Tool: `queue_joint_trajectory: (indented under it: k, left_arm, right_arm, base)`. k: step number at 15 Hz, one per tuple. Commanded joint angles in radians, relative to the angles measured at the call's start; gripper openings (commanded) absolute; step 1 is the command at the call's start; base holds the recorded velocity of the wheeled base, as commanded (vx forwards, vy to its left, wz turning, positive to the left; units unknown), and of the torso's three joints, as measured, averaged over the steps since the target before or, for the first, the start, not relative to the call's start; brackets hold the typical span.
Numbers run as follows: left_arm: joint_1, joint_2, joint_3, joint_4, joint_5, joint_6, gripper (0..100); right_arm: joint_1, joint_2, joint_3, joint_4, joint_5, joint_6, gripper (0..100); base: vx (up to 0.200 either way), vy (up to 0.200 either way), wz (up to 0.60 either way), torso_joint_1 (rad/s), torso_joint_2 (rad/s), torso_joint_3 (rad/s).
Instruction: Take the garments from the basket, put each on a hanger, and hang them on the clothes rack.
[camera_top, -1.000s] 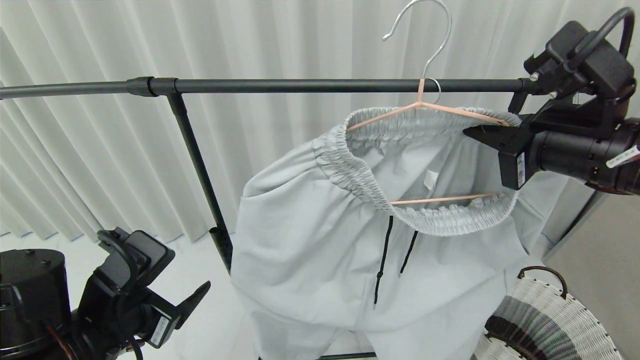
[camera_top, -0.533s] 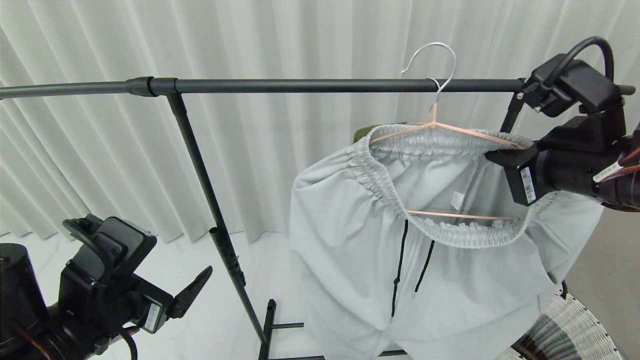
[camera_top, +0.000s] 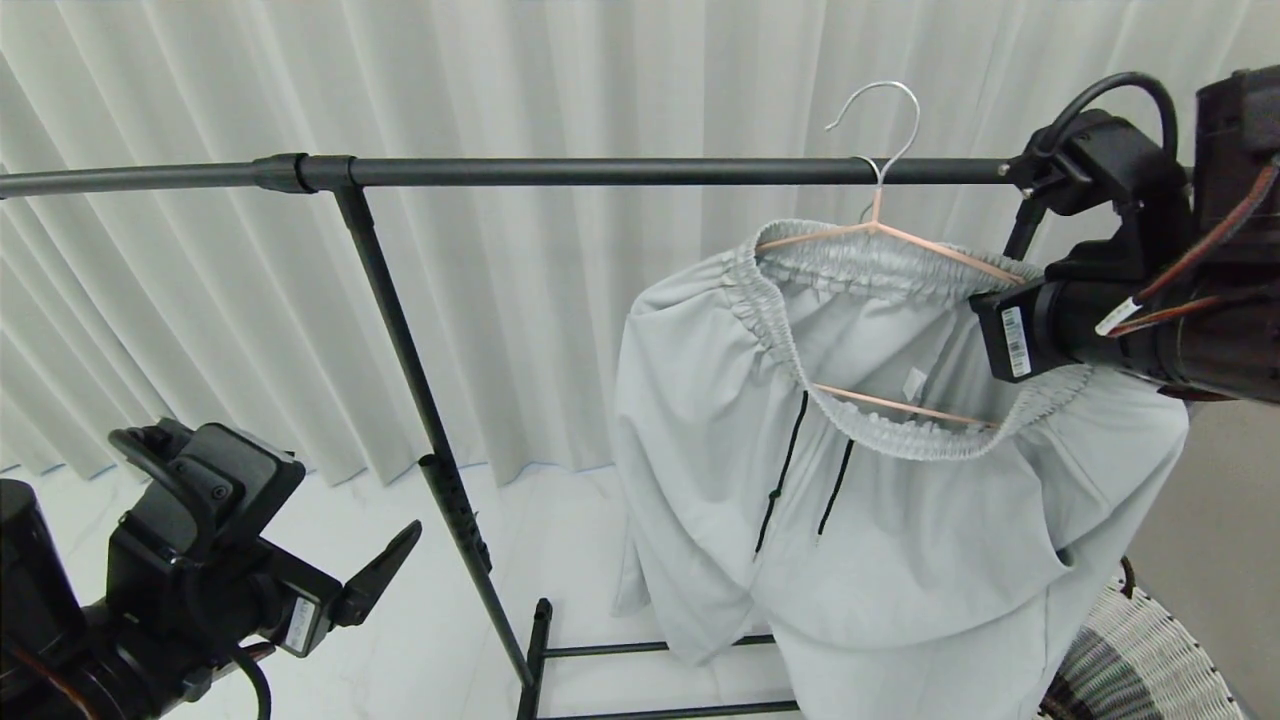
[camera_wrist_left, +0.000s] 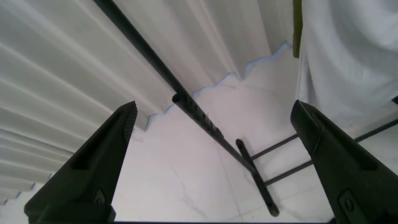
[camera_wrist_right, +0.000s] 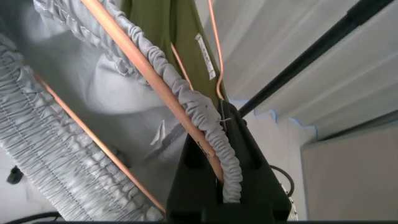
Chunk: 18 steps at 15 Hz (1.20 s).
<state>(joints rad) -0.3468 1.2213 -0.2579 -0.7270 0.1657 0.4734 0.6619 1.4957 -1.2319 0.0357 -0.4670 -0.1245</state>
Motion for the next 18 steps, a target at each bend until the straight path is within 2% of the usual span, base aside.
queue_joint_trajectory:
  k: [1,7,15,18]
  left_arm:
    - [0.000,0.000,-0.004,0.000,0.015,0.001,100]
    - [0.000,-0.011,-0.012,-0.008,0.029,0.002,100]
    - [-0.006,-0.012,-0.014,-0.009,0.029,0.024,100]
    - [-0.006,-0.022,-0.014,-0.009,0.028,0.024,100]
  right_arm:
    - [0.001,0.066,-0.034,0.001,-0.007,0.000,0]
    - [0.001,0.074,-0.037,0.001,-0.009,0.000,0]
    - [-0.019,0.098,-0.047,-0.011,-0.153,-0.001,0]
    - [-0.044,0.144,-0.103,-0.014,-0.179,0.000,0]
  base:
    - [0.000,0.000,0.00,0.000,0.00,0.000]
    - [0.000,0.200,0.00,0.004,0.00,0.002]
    - [0.000,0.000,0.00,0.000,0.00,0.000]
    - [0.000,0.000,0.00,0.000,0.00,0.000]
